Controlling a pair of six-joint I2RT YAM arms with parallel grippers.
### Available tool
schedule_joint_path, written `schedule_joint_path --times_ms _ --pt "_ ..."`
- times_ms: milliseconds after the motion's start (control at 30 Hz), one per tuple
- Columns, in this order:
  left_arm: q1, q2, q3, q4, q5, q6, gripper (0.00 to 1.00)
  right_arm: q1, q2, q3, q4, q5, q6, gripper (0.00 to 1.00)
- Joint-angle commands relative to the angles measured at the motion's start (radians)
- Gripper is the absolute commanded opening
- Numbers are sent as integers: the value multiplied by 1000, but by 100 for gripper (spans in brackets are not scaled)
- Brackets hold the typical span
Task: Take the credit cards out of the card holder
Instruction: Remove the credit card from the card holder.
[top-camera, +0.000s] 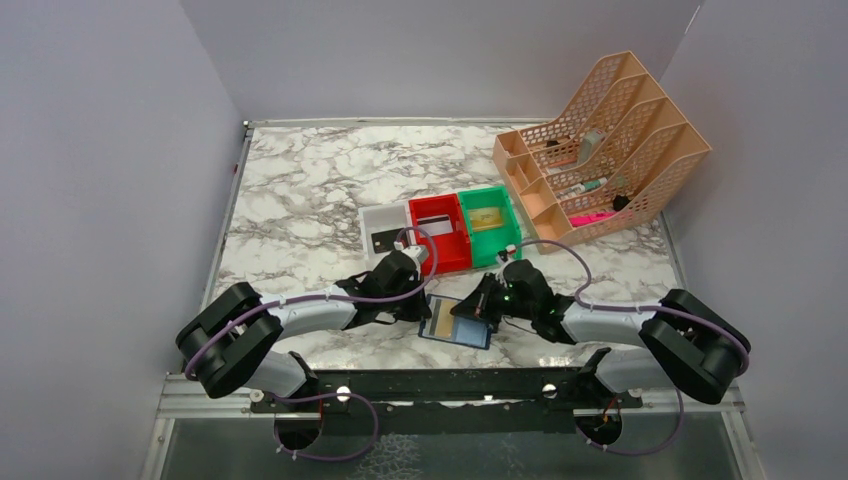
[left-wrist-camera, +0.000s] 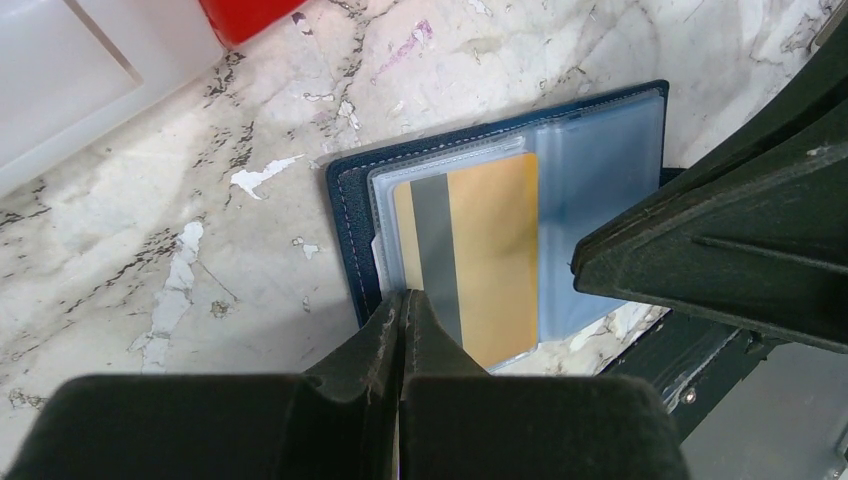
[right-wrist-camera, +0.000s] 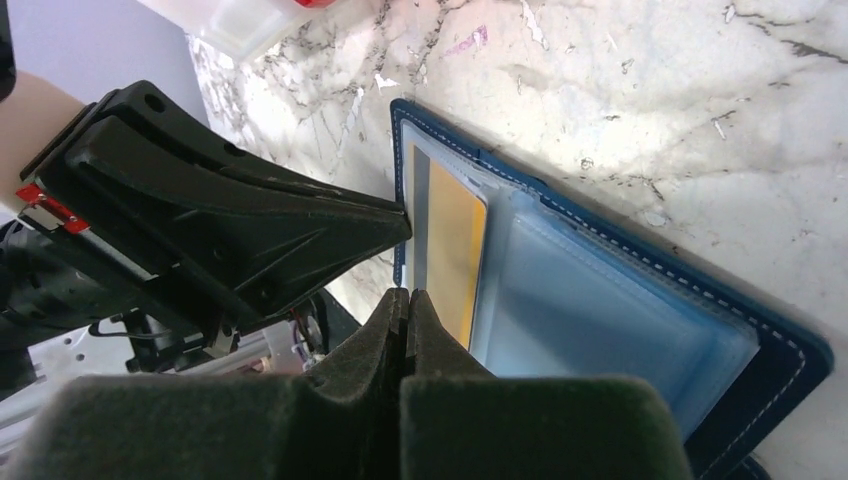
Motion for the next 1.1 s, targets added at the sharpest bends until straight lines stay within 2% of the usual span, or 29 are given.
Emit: schedule_joint_path --times_ms 0,100,200,267,467,633,767,933,1067 --pt "-9 26 -12 -62 -20 10 0 -9 -26 -20 18 -30 14 1" --pt "-9 27 -11 -61 -17 13 0 -9 -13 -17 -3 -37 15 1" --pt "-9 28 -8 -60 -12 13 0 -9 21 20 -76 -38 -7 17" --pt "-9 26 -9 -60 -13 11 0 -9 55 36 -76 -54 -15 21" --pt "-9 26 -18 -54 -10 3 0 -9 134 40 -36 -73 5 25" --pt "-10 29 -24 -42 -4 -4 0 -9 176 14 51 -94 26 21" --pt "-10 31 -27 -39 -3 -4 0 -9 194 -8 148 -118 54 12" --pt "-9 24 -33 -41 -10 -9 0 -9 155 -33 197 -109 69 2" --pt "-9 23 -33 -51 -23 -7 0 -15 98 -55 216 -99 68 1"
